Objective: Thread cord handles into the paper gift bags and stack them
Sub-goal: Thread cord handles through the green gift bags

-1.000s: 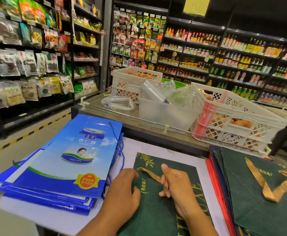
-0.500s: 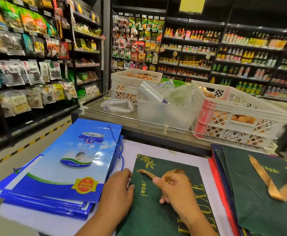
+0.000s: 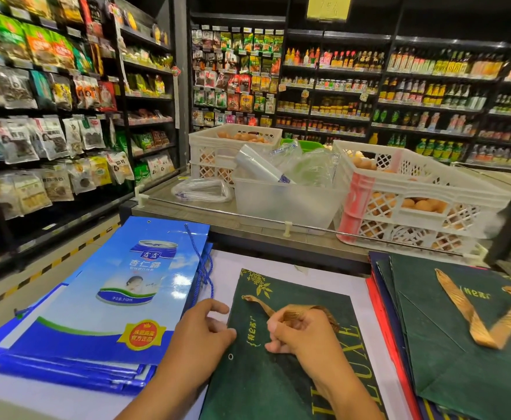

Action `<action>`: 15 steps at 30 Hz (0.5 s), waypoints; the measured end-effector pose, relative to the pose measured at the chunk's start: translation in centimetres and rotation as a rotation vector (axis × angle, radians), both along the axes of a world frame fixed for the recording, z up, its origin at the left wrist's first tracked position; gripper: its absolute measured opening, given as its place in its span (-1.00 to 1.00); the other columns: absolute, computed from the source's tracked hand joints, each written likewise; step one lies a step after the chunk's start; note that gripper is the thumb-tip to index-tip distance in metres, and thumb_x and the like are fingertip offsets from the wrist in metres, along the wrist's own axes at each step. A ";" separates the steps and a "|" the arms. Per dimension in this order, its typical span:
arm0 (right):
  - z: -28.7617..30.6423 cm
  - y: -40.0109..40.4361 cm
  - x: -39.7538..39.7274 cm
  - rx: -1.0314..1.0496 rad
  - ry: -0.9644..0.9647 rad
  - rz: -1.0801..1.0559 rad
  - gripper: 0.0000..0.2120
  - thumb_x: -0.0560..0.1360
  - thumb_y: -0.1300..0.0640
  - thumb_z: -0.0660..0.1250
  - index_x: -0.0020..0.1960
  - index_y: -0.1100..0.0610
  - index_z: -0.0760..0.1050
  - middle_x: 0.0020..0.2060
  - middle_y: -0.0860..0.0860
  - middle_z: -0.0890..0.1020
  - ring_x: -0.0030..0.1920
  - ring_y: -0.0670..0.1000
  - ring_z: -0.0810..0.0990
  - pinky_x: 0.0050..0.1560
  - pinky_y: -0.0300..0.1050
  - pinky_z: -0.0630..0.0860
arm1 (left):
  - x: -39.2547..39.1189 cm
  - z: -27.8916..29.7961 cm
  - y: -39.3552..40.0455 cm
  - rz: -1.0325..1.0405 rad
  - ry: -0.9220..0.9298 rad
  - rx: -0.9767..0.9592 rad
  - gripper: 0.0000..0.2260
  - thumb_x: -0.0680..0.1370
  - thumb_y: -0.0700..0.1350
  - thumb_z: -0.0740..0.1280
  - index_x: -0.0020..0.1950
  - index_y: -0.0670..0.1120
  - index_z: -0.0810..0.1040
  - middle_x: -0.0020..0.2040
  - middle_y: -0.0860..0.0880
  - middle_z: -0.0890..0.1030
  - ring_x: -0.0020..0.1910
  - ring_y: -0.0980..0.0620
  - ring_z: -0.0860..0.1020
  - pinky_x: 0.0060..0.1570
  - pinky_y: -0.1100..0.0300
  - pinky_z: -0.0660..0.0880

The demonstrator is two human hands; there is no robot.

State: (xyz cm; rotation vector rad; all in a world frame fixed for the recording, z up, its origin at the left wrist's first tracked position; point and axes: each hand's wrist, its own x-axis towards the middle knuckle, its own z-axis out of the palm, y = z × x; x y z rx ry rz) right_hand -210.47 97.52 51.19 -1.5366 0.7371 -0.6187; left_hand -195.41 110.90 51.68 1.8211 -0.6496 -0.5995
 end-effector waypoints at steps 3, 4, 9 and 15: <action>0.1 0.0 0.0 0.040 -0.024 -0.010 -0.89 0.57 0.36 0.40 -0.09 0.29 0.69 -0.22 0.21 0.69 -0.22 0.14 0.67 0.00 0.08 0.72 | 0.1 -0.1 0.7 -0.039 -0.009 0.049 -0.78 0.51 -0.20 0.52 0.07 0.06 0.61 -0.27 -0.08 0.71 -0.29 0.01 0.69 -0.27 0.10 0.58; 0.0 0.1 0.0 0.043 -0.027 -0.013 -0.89 0.57 0.36 0.40 -0.09 0.28 0.69 -0.22 0.22 0.69 -0.22 0.14 0.67 -0.01 0.07 0.72 | 0.0 0.1 1.0 -0.054 -0.020 0.057 -0.78 0.51 -0.19 0.53 0.07 0.05 0.61 -0.28 -0.07 0.72 -0.35 0.06 0.66 -0.33 0.15 0.53; 0.0 0.0 -0.2 0.039 -0.026 -0.004 -0.85 0.57 0.36 0.40 -0.11 0.21 0.71 -0.19 0.24 0.70 -0.22 0.15 0.69 0.01 0.08 0.72 | 0.3 0.5 1.9 -0.106 -0.014 0.114 -0.77 0.47 -0.17 0.58 0.04 0.00 0.63 -0.26 -0.09 0.72 -0.40 0.06 0.64 -0.40 0.18 0.51; 0.6 0.9 -0.6 -0.112 0.011 0.133 -0.88 0.51 0.36 0.42 -0.06 0.20 0.70 -0.25 0.22 0.73 -0.17 0.22 0.74 0.07 0.06 0.68 | -0.2 -0.6 1.9 -0.073 -0.054 0.093 -0.78 0.45 -0.19 0.58 0.00 0.04 0.66 -0.33 0.04 0.69 -0.32 0.11 0.68 -0.27 0.26 0.51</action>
